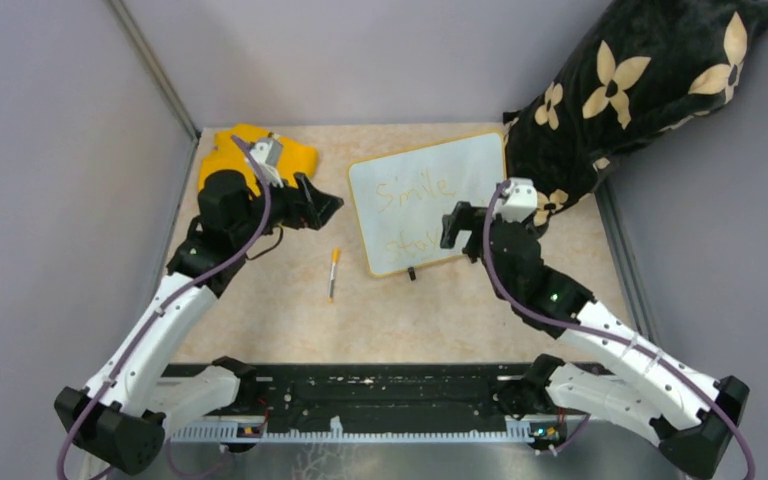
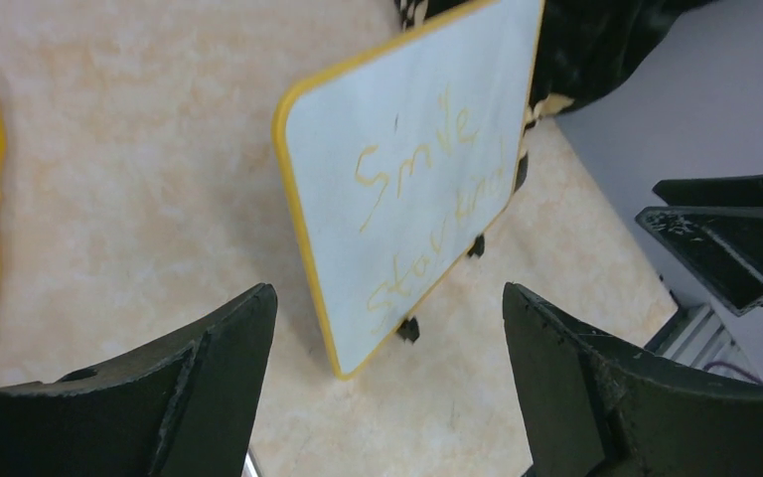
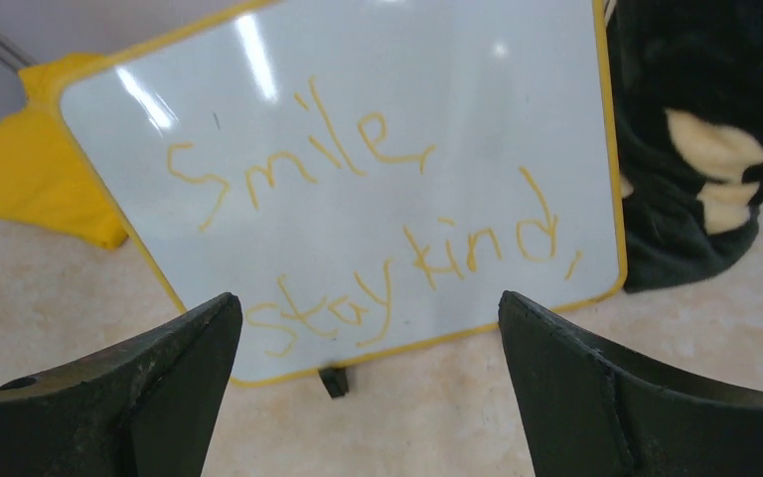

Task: Write a sentence on the whiteboard
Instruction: Reset both arms

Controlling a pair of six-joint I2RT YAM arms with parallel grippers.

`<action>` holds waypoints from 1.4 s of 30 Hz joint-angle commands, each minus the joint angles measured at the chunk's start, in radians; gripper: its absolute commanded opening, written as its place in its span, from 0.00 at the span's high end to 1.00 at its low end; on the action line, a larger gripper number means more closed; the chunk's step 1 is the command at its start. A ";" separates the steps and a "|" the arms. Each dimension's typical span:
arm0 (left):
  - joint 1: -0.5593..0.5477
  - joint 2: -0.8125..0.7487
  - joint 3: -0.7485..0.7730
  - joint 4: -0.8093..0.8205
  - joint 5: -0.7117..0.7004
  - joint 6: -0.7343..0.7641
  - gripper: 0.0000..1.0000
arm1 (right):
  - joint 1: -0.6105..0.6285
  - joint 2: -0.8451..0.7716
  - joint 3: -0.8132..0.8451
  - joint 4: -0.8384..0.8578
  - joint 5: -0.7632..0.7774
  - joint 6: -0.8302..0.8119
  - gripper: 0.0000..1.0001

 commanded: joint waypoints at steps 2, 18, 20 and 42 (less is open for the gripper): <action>-0.004 -0.016 0.212 -0.121 -0.108 0.032 0.11 | 0.025 0.129 0.267 -0.013 0.105 -0.133 0.01; -0.064 0.143 0.584 -0.264 -0.553 -0.076 0.01 | 0.115 0.249 0.671 0.162 0.295 -0.380 0.01; -0.072 0.145 0.532 -0.233 -0.586 -0.060 0.01 | 0.115 0.219 0.641 0.197 0.246 -0.415 0.01; -0.074 -0.091 0.216 -0.096 -0.358 0.060 0.01 | 0.109 -0.017 0.361 0.296 0.201 -0.483 0.01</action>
